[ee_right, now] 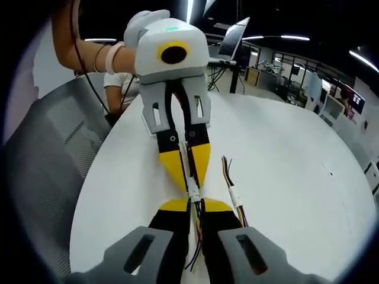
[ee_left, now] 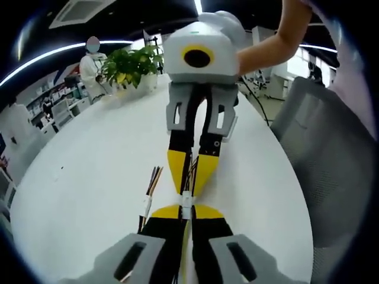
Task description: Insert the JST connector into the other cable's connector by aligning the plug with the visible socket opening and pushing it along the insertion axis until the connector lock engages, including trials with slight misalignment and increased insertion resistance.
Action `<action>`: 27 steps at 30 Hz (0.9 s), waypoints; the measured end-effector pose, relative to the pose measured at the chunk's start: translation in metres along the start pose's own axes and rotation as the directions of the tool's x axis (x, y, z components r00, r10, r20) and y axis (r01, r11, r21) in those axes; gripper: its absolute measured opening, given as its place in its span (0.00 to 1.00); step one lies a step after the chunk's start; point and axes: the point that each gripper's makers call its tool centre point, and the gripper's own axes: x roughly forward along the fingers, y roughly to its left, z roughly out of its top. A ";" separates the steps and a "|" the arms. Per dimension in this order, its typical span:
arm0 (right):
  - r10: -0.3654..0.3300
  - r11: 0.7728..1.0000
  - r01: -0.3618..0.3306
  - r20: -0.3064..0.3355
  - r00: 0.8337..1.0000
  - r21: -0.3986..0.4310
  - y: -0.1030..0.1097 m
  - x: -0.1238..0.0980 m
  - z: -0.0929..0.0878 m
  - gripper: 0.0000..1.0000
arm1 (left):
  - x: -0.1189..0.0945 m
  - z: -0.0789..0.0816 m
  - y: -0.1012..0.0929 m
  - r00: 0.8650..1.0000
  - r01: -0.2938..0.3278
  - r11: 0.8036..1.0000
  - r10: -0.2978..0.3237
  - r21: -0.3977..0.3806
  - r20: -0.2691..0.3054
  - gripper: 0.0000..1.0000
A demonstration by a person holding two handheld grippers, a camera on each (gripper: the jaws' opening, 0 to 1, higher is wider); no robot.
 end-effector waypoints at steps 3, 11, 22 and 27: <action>-0.014 1.000 0.014 0.004 1.000 0.007 -0.007 0.000 0.001 0.02 | 0.001 0.001 0.004 1.000 -0.006 1.000 0.006 0.008 -0.004 0.00; -0.029 1.000 0.029 -0.002 1.000 0.010 -0.015 0.004 -0.001 0.02 | 0.005 0.000 0.012 1.000 -0.004 1.000 0.004 0.020 -0.019 0.00; -0.024 1.000 0.025 -0.023 0.999 0.017 -0.021 0.014 -0.012 0.02 | 0.014 -0.012 0.017 0.999 0.009 1.000 -0.009 0.017 -0.042 0.00; -0.026 0.999 0.027 -0.025 0.999 0.033 -0.022 0.021 -0.017 0.02 | 0.017 -0.019 0.018 0.999 0.019 1.000 -0.019 -0.001 -0.041 0.00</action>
